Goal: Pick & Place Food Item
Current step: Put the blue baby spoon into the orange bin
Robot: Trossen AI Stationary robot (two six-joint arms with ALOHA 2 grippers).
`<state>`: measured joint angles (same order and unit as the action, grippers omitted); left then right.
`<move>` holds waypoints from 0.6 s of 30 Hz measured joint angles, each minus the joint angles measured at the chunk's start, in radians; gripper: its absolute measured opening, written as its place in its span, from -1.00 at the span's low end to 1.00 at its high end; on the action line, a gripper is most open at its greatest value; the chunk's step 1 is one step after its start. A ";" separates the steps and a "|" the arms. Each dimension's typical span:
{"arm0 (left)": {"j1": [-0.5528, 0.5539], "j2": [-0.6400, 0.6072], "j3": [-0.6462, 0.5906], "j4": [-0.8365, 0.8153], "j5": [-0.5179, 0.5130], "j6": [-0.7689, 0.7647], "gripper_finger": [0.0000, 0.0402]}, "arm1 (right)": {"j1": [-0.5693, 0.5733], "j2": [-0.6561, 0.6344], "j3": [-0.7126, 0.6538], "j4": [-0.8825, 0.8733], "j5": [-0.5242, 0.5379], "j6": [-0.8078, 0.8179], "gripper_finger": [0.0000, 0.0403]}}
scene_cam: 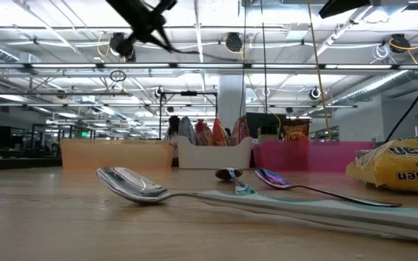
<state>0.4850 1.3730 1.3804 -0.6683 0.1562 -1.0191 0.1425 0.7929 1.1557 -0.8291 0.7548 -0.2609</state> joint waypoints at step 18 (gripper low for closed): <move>0.385 -0.096 -0.060 -0.424 0.017 0.333 -0.95 | 0.000 0.063 0.000 0.001 0.001 0.195 0.03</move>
<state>0.8702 1.2767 1.3199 -1.0919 0.1731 -0.6863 0.1425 0.8557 1.1557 -0.8283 0.7563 -0.0661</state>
